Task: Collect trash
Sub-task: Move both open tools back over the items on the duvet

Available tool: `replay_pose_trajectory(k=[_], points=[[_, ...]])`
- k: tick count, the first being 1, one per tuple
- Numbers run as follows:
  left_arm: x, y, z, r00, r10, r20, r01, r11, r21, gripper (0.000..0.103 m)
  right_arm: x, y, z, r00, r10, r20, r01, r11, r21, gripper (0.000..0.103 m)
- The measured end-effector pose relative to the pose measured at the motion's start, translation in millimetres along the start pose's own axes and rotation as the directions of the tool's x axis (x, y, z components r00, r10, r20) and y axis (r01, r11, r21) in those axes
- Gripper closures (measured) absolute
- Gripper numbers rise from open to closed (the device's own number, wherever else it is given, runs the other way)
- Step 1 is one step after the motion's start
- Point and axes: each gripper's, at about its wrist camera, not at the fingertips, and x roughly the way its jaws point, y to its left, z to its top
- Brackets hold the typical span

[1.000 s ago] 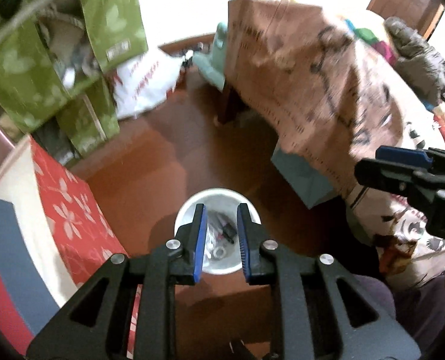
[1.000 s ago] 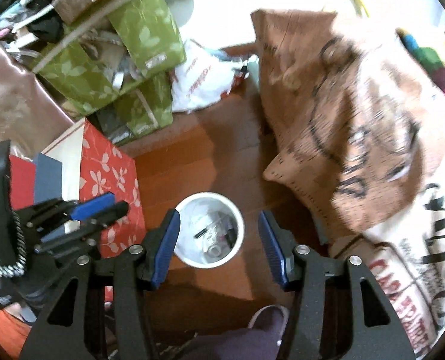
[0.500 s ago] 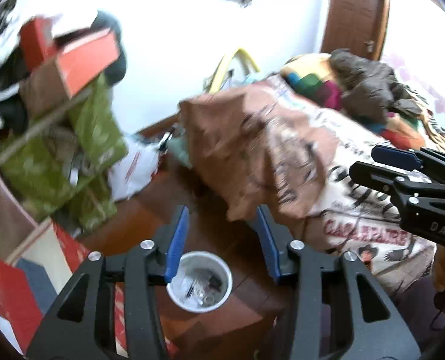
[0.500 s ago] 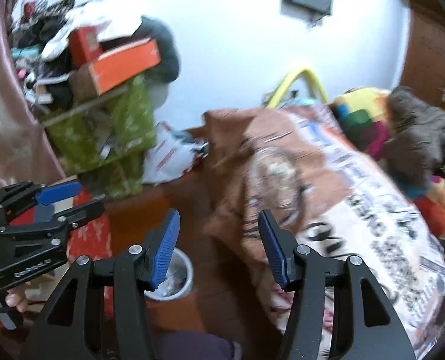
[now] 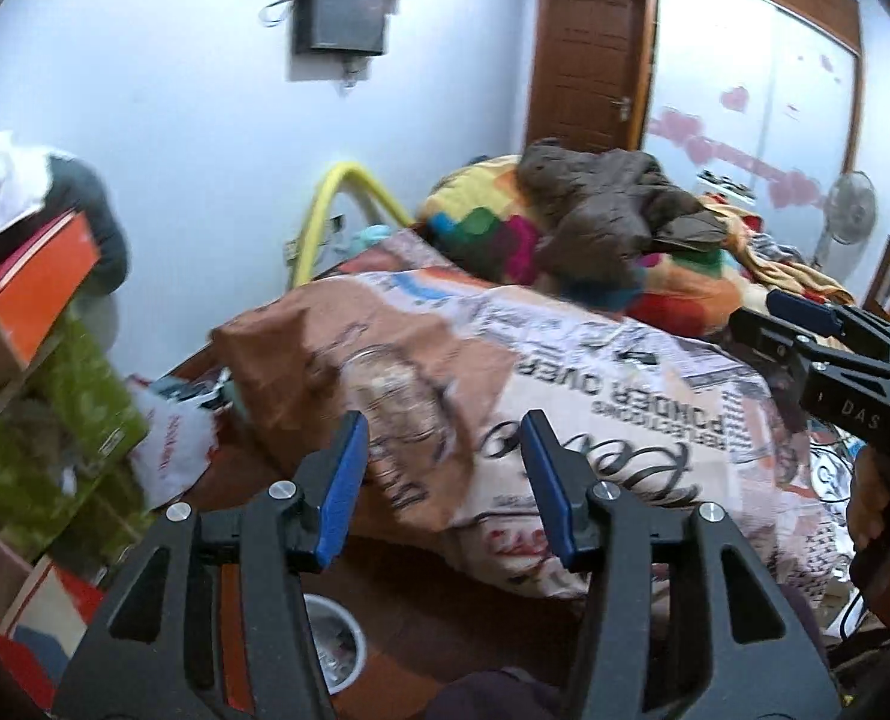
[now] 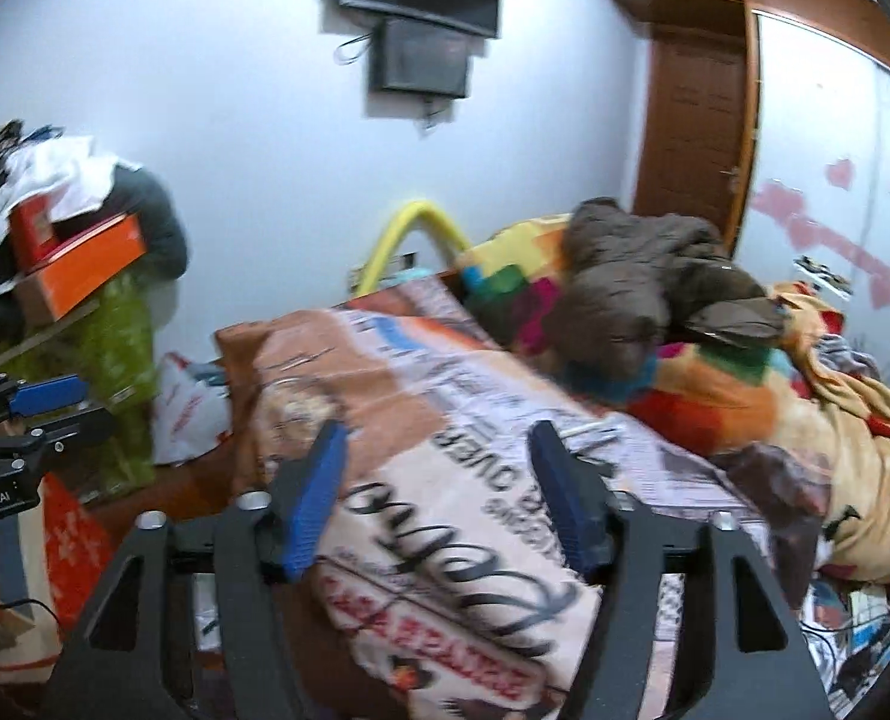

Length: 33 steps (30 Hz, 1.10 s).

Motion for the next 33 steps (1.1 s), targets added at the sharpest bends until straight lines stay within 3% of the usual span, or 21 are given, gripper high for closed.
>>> replay_pose_trajectory(k=[2, 5, 6, 7, 10, 17, 21, 24, 29, 33], points=[[9, -17, 8, 1.000, -0.027, -0.002, 0.027, 0.999, 0.023, 0.051, -6, -21, -1, 1.000, -0.007, 0.021, 0.007, 1.000, 0.028, 0.012], [23, -47, 18, 0.999, -0.054, -0.002, 0.054, 0.997, 0.063, 0.046, -13, -45, -3, 0.997, -0.046, 0.060, 0.043, 0.998, 0.056, 0.009], [28, -56, 21, 0.998, -0.059, 0.000, 0.059, 0.995, 0.077, 0.037, -13, -52, -4, 0.996, -0.058, 0.061, 0.054, 0.997, 0.056, 0.009], [34, -67, 24, 0.998, -0.066, 0.004, 0.066, 0.994, 0.092, 0.028, -13, -58, -5, 0.996, -0.067, 0.051, 0.065, 0.997, 0.053, 0.008], [50, -94, 29, 0.996, -0.087, 0.016, 0.084, 0.988, 0.132, 0.020, 2, -80, -9, 0.997, -0.069, -0.022, 0.070, 0.996, 0.061, 0.008], [106, -142, 35, 0.988, -0.150, -0.048, 0.156, 0.973, 0.170, 0.017, 33, -129, -33, 0.991, -0.083, -0.109, 0.096, 0.987, 0.130, 0.008], [150, -163, 35, 0.978, -0.179, -0.108, 0.194, 0.970, 0.146, 0.017, 55, -159, -48, 0.983, -0.066, -0.174, 0.100, 0.976, 0.196, 0.008], [185, -177, 35, 0.970, -0.188, -0.153, 0.209, 0.969, 0.134, 0.017, 67, -177, -59, 0.973, -0.105, -0.205, 0.149, 0.966, 0.211, 0.008], [252, -195, 29, 0.933, -0.224, -0.283, 0.256, 0.963, 0.081, 0.017, 91, -200, -74, 0.956, -0.148, -0.254, 0.202, 0.958, 0.203, 0.008], [297, -210, 24, 0.916, -0.220, -0.335, 0.258, 0.963, 0.073, 0.017, 107, -215, -83, 0.948, -0.149, -0.280, 0.216, 0.951, 0.223, 0.009]])
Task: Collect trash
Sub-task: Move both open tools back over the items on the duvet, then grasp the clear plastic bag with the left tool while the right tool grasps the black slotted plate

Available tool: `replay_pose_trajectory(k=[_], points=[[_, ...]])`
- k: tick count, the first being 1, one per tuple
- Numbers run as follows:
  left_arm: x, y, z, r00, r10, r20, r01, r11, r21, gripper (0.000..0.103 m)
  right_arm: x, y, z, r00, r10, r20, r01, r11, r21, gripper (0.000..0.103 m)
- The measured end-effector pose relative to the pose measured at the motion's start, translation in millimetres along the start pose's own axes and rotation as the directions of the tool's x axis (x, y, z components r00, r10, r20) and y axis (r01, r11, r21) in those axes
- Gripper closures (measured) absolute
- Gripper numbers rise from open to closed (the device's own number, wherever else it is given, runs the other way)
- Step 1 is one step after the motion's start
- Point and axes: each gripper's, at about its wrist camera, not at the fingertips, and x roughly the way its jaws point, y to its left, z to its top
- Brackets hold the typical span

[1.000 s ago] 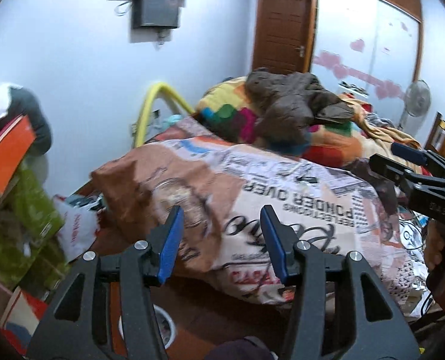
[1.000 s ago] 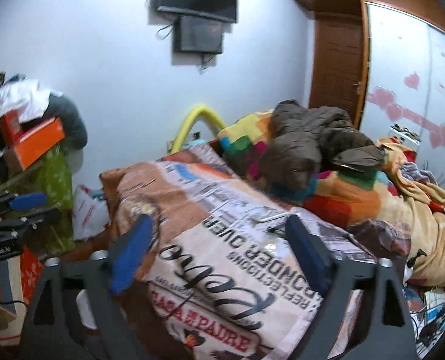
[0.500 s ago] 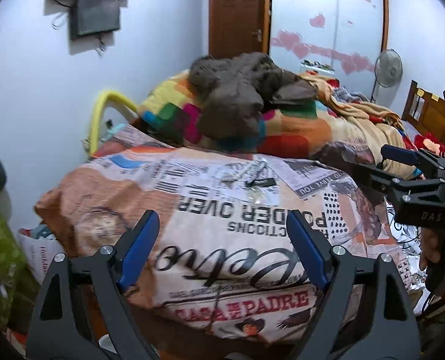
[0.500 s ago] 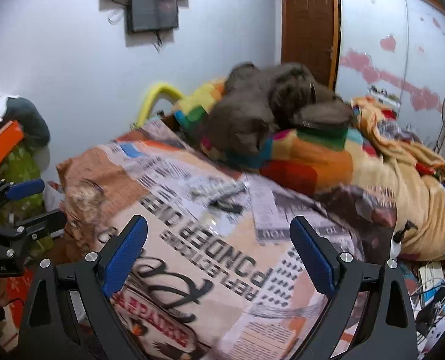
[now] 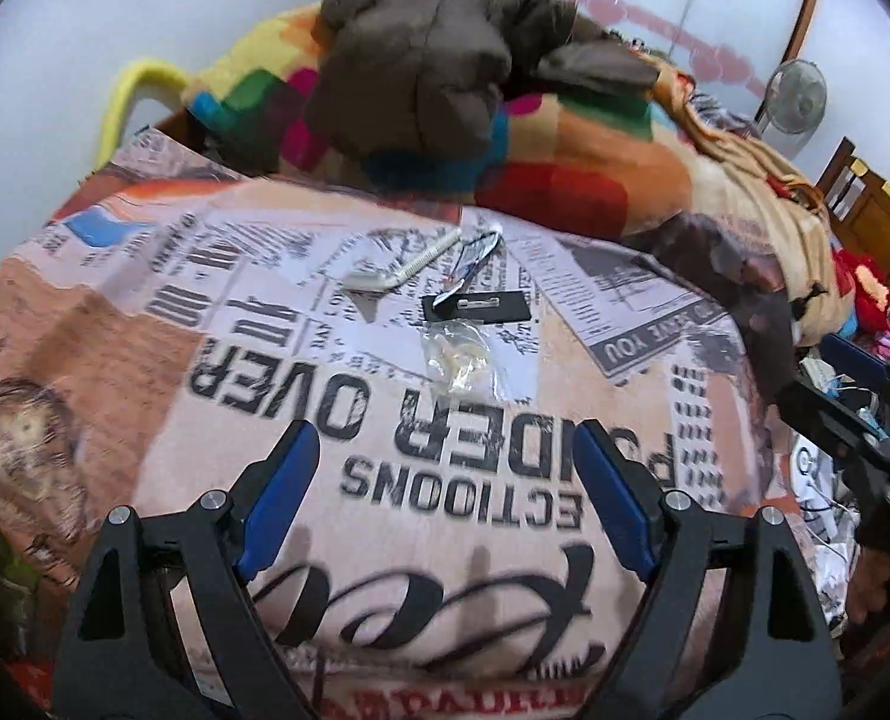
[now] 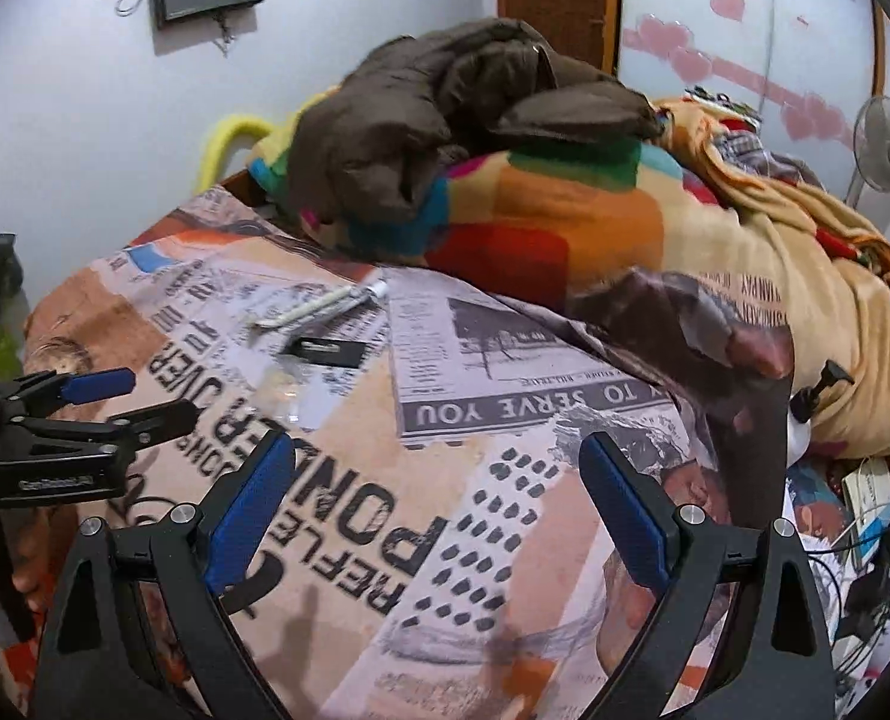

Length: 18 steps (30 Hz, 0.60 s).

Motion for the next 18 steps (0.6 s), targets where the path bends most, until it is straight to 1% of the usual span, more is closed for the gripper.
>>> replay_pose_trajectory(k=[3, 5, 7, 10, 12, 13, 14, 16, 17, 18], points=[[31, -8, 6, 0.999, -0.009, -0.039, 0.011, 1.000, 0.030, 0.018, 16, -6, 2, 1.000, 0.013, -0.015, -0.013, 1.000, 0.011, 0.009], [48, -13, 10, 0.999, 0.001, -0.051, 0.001, 0.999, 0.050, 0.020, 26, -9, 2, 1.000, 0.017, -0.025, -0.017, 1.000, 0.012, 0.010], [63, -15, 13, 0.998, 0.004, -0.067, 0.000, 0.998, 0.059, 0.026, 36, -11, 3, 0.999, 0.025, -0.028, -0.025, 1.000, 0.015, 0.010], [84, -15, 15, 0.997, 0.010, -0.073, -0.004, 0.996, 0.084, 0.032, 52, -6, 7, 0.999, 0.039, -0.034, -0.041, 0.998, -0.040, 0.010], [92, -13, 15, 0.997, 0.026, -0.072, -0.019, 0.995, 0.097, 0.034, 66, -1, 12, 0.997, 0.047, -0.057, -0.053, 0.994, -0.098, 0.014], [92, -15, 15, 0.998, 0.039, -0.049, -0.034, 0.993, 0.116, 0.037, 75, 1, 14, 0.997, 0.039, -0.072, -0.048, 0.991, -0.124, 0.018], [93, -17, 15, 0.998, 0.042, -0.044, -0.036, 0.990, 0.133, 0.038, 82, 3, 17, 0.995, 0.041, -0.087, -0.053, 0.989, -0.141, 0.024], [92, -19, 12, 0.998, 0.055, -0.019, -0.051, 0.985, 0.165, 0.050, 97, 6, 23, 0.991, 0.064, -0.120, -0.082, 0.986, -0.144, 0.026], [91, -20, 11, 0.999, 0.042, -0.014, -0.039, 0.984, 0.174, 0.054, 102, 7, 26, 0.989, 0.078, -0.128, -0.096, 0.986, -0.138, 0.028], [90, -20, 11, 0.999, 0.040, -0.010, -0.038, 0.983, 0.181, 0.067, 108, 9, 28, 0.986, 0.097, -0.139, -0.116, 0.984, -0.134, 0.028]])
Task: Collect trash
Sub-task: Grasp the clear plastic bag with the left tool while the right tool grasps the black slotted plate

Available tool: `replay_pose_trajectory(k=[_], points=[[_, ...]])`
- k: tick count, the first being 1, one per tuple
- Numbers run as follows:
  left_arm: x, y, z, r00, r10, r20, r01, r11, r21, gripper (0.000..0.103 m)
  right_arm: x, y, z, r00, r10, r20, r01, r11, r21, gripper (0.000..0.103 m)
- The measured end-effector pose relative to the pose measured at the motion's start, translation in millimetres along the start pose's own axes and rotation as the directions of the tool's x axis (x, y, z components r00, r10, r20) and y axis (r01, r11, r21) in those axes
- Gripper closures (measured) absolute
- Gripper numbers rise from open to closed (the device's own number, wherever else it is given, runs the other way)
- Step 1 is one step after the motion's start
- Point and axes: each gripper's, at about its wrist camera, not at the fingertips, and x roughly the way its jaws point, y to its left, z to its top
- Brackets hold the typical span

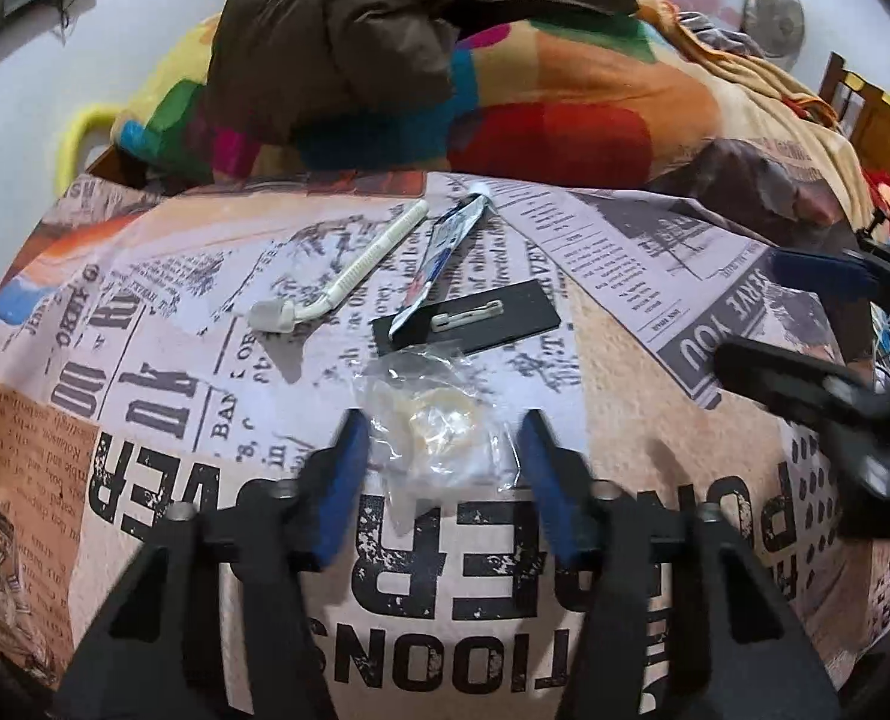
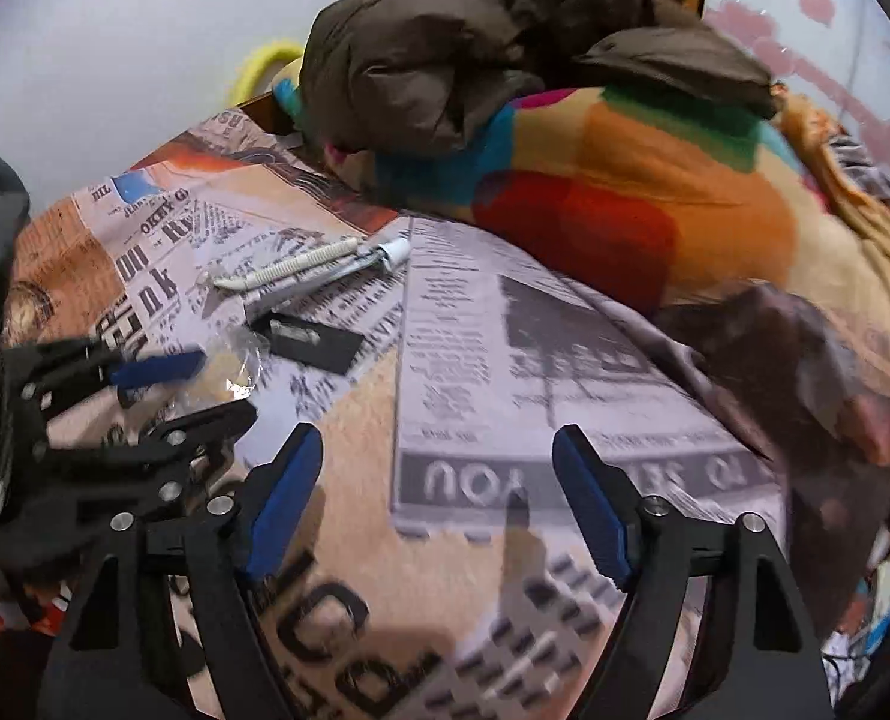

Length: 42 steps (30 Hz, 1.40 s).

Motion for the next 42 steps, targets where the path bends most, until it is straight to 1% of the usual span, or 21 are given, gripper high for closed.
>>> replay_pose_trajectory(k=[1, 3, 4, 7, 11, 13, 15, 17, 18, 19, 21, 24, 25, 27, 29, 32, 34, 35, 36, 37, 42], points=[[-1, 1, -1, 1.000, -0.007, 0.002, 0.007, 1.000, 0.008, 0.077, 4, 1, 2, 1.000, 0.018, -0.009, -0.018, 1.000, -0.002, 0.028], [-4, 6, -5, 1.000, -0.028, 0.002, 0.028, 1.000, 0.012, 0.083, 14, 5, 7, 0.997, 0.067, -0.030, -0.068, 0.998, -0.008, 0.029], [-9, 12, -11, 0.999, -0.044, 0.004, 0.044, 0.999, 0.004, 0.084, 18, 9, 9, 0.996, 0.077, -0.036, -0.078, 0.997, -0.017, 0.029], [-16, 24, -21, 0.999, -0.047, 0.007, 0.048, 0.999, -0.018, 0.085, 31, 22, 17, 0.996, 0.080, -0.048, -0.083, 0.994, -0.069, 0.029], [-25, 48, -34, 0.997, -0.075, 0.007, 0.075, 0.992, -0.097, 0.086, 49, 38, 30, 0.995, 0.078, -0.055, -0.084, 0.990, -0.110, 0.029], [-28, 56, -37, 0.997, -0.080, 0.008, 0.081, 0.989, -0.125, 0.086, 54, 46, 36, 0.997, 0.066, -0.048, -0.072, 0.988, -0.140, 0.029], [-30, 64, -39, 0.995, -0.097, 0.007, 0.097, 0.985, -0.144, 0.086, 59, 54, 39, 0.996, 0.071, -0.057, -0.080, 0.983, -0.163, 0.029], [-30, 66, -39, 0.995, -0.096, 0.007, 0.096, 0.985, -0.143, 0.086, 63, 59, 41, 0.996, 0.062, -0.066, -0.073, 0.981, -0.182, 0.029], [-31, 66, -39, 0.995, -0.097, 0.007, 0.097, 0.985, -0.143, 0.086, 63, 61, 40, 0.995, 0.075, -0.069, -0.087, 0.979, -0.186, 0.029], [-31, 66, -39, 0.995, -0.100, 0.007, 0.100, 0.984, -0.145, 0.086, 65, 62, 38, 0.991, 0.096, -0.090, -0.112, 0.976, -0.186, 0.028], [-31, 66, -39, 0.995, -0.104, 0.005, 0.104, 0.984, -0.144, 0.086, 66, 66, 35, 0.993, 0.083, -0.081, -0.098, 0.973, -0.208, 0.029], [-31, 65, -39, 0.995, -0.100, -0.003, 0.099, 0.985, -0.144, 0.086, 65, 67, 33, 0.989, 0.101, -0.110, -0.124, 0.967, -0.223, 0.031], [-32, 65, -39, 0.995, -0.103, -0.006, 0.101, 0.984, -0.147, 0.086, 65, 67, 33, 0.987, 0.104, -0.120, -0.130, 0.965, -0.229, 0.033], [-33, 66, -41, 0.993, -0.115, -0.011, 0.112, 0.982, -0.155, 0.086, 61, 68, 31, 0.984, 0.109, -0.144, -0.142, 0.959, -0.244, 0.041], [-36, 65, -42, 0.994, -0.113, -0.009, 0.110, 0.982, -0.153, 0.086, 56, 69, 29, 0.981, 0.118, -0.155, -0.153, 0.959, -0.238, 0.057], [-42, 66, -44, 0.993, -0.120, -0.005, 0.118, 0.980, -0.162, 0.086, 50, 70, 23, 0.980, 0.122, -0.160, -0.155, 0.964, -0.215, 0.069], [-47, 66, -45, 0.992, -0.123, 0.001, 0.121, 0.978, -0.171, 0.086, 47, 75, 18, 0.986, 0.096, -0.138, -0.123, 0.973, -0.196, 0.072], [-50, 66, -46, 0.993, -0.120, 0.002, 0.119, 0.978, -0.171, 0.086, 45, 79, 14, 0.991, 0.064, -0.120, -0.086, 0.978, -0.192, 0.075], [-53, 66, -45, 0.993, -0.118, 0.005, 0.117, 0.978, -0.172, 0.086, 44, 82, 13, 0.992, 0.048, -0.113, -0.068, 0.980, -0.184, 0.078], [-57, 67, -46, 0.993, -0.117, 0.008, 0.117, 0.978, -0.175, 0.086, 43, 86, 12, 0.993, 0.032, -0.111, -0.050, 0.985, -0.167, 0.079], [-88, 71, -47, 0.993, -0.112, 0.034, 0.116, 0.976, -0.186, 0.086, 39, 96, 6, 0.993, 0.010, -0.121, -0.025, 0.993, -0.118, 0.080]])
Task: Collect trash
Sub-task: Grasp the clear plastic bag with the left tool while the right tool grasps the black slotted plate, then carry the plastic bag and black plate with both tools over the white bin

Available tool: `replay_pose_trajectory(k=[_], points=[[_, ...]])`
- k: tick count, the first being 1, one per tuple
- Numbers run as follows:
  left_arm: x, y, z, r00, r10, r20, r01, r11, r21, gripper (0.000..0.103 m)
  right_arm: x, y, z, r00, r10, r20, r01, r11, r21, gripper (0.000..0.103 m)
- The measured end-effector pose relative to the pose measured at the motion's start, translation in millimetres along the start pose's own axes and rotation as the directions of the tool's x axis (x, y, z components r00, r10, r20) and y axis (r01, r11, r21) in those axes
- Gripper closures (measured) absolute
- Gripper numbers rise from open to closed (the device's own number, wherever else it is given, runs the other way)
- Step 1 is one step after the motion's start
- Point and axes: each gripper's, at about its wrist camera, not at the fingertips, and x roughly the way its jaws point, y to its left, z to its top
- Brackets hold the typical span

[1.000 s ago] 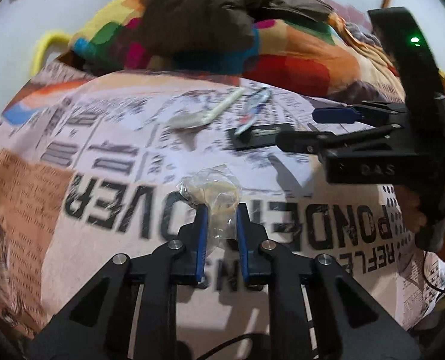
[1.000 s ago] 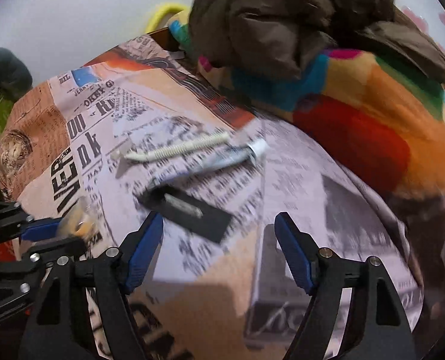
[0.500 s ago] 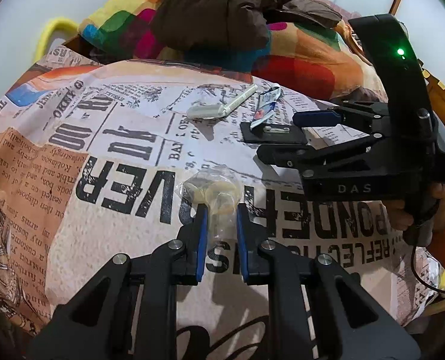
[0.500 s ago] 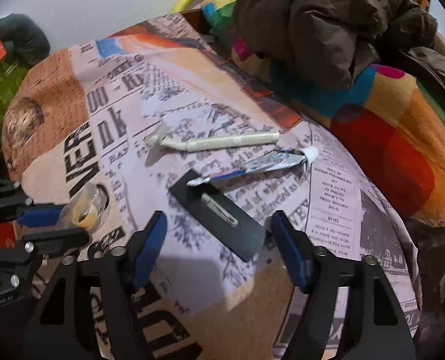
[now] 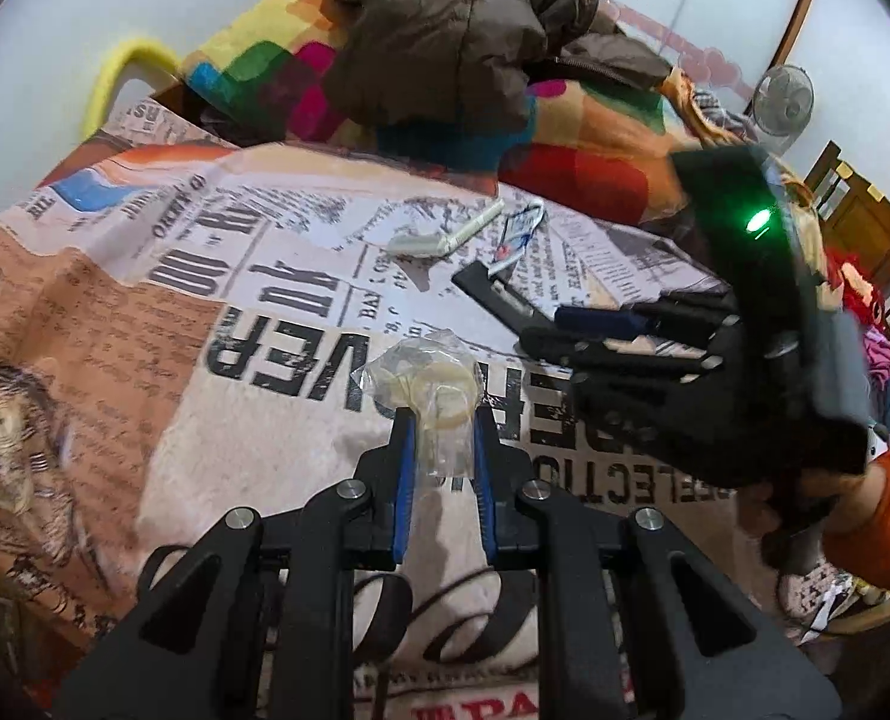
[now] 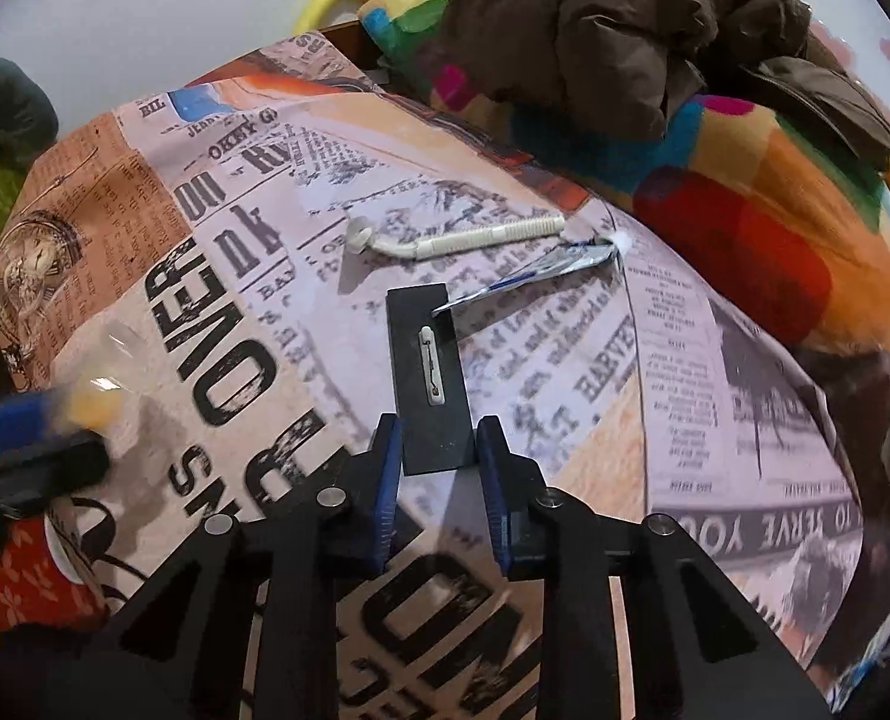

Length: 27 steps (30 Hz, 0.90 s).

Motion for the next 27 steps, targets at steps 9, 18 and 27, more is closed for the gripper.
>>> replay_pose_trajectory(k=[9, 18, 27], points=[[-59, 9, -5, 0.999, 0.020, 0.032, -0.020, 1.000, -0.016, 0.086, -40, 22, -23, 0.999, 0.045, -0.003, -0.045, 0.996, 0.073, 0.080], [-116, 9, -17, 0.995, 0.033, 0.091, -0.030, 0.999, -0.035, 0.086, -94, 38, -40, 0.997, 0.034, 0.071, -0.042, 0.992, 0.117, 0.080], [-168, 18, -38, 0.987, 0.069, 0.143, -0.063, 0.997, -0.048, 0.086, -164, 55, -42, 0.975, -0.016, 0.222, -0.021, 0.987, 0.162, 0.080]])
